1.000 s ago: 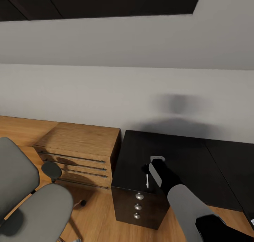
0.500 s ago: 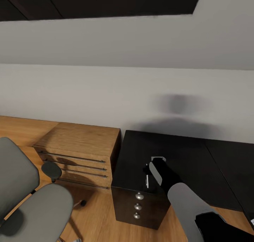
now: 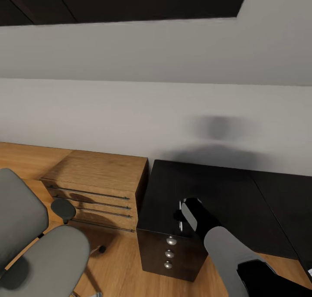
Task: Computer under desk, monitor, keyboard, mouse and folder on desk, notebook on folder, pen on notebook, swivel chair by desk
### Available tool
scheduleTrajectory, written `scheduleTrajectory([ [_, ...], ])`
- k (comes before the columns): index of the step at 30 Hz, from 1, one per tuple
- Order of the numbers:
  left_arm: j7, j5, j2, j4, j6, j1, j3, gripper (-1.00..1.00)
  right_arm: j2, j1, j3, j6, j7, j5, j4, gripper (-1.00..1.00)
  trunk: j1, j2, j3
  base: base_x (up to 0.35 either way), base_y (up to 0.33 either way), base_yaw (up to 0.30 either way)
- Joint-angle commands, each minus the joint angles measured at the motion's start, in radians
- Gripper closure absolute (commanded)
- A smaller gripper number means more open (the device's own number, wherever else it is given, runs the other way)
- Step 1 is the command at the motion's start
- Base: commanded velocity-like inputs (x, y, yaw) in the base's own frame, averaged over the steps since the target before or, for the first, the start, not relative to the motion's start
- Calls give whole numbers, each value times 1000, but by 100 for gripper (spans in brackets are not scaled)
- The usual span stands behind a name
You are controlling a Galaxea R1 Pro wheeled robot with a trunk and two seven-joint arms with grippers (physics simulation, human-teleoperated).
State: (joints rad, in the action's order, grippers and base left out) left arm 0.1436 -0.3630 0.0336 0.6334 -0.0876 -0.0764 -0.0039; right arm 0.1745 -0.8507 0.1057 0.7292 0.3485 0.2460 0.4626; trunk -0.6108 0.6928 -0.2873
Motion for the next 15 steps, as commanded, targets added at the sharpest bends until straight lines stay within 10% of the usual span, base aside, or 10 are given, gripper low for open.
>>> scheduleTrajectory([
  [1, 2, -7, 0, 0, -3, 0, -1, -100, 0, -1, 4, 2, 10, 16, -5, -100, 0, 1, -1, 0, 0, 0],
  [15, 2, -7, -1, 0, -3, 0, -1, -100, -3, -1, 5, 1, 10, 76, -65, -100, 0, 1, -1, 0, 0, 0],
])
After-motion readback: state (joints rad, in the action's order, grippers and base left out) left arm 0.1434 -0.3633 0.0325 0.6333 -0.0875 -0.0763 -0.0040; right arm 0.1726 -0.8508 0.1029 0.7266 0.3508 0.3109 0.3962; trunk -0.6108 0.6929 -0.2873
